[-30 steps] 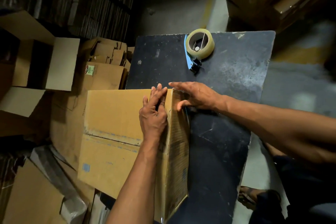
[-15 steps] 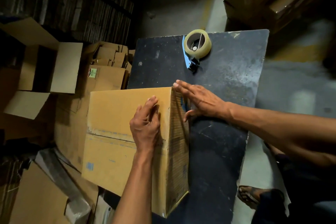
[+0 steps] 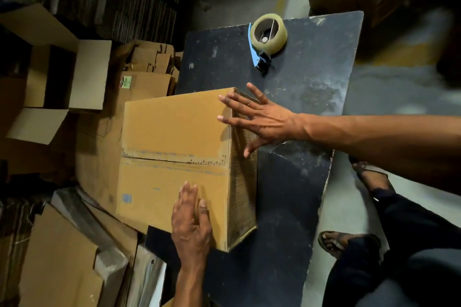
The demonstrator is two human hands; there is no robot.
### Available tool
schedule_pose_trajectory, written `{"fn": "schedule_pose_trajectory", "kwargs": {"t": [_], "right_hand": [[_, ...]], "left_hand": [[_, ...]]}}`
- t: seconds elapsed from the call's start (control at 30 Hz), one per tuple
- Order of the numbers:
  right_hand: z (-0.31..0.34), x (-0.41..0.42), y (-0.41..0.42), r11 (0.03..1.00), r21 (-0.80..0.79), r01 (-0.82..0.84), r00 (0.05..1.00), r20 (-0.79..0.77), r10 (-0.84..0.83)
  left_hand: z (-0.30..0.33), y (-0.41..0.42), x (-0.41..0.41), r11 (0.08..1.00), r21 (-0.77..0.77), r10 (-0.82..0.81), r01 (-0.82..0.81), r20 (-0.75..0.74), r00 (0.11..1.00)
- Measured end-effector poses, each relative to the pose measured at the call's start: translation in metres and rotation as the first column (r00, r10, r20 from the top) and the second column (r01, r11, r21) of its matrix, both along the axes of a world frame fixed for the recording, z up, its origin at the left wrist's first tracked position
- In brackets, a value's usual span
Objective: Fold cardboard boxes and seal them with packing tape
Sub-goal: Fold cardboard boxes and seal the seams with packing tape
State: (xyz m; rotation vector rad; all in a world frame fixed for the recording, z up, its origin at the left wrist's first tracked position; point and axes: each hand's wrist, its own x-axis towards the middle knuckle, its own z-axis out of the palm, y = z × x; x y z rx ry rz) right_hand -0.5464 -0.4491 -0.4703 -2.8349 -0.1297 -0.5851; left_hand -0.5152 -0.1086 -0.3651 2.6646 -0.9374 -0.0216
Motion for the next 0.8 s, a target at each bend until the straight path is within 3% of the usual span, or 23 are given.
{"fn": "schedule_pose_trajectory", "kwargs": {"t": [0.2, 0.33, 0.43, 0.6, 0.8], "right_hand": [[-0.010, -0.007, 0.072, 0.994, 0.111, 0.017, 0.998, 0.054, -0.023], [-0.035, -0.023, 0.068, 0.998, 0.049, 0.036, 0.999, 0.030, -0.038], [-0.019, -0.019, 0.086, 0.995, 0.100, 0.012, 0.989, 0.147, -0.027], [-0.017, -0.009, 0.126, 0.999, 0.054, -0.004, 0.988, 0.155, -0.004], [-0.019, -0.023, 0.100, 0.994, -0.056, -0.096, 0.988, 0.112, 0.102]], "left_hand": [[-0.025, 0.014, -0.016, 0.992, -0.065, 0.098, -0.104, -0.095, 0.991], [-0.027, 0.016, -0.013, 0.993, -0.082, 0.078, -0.086, -0.098, 0.992], [-0.033, 0.017, -0.011, 0.990, -0.111, 0.074, -0.084, -0.091, 0.993], [-0.034, 0.020, -0.009, 0.991, -0.115, 0.059, -0.070, -0.092, 0.994], [-0.034, 0.019, -0.010, 0.992, -0.117, 0.028, -0.037, -0.075, 0.997]]}}
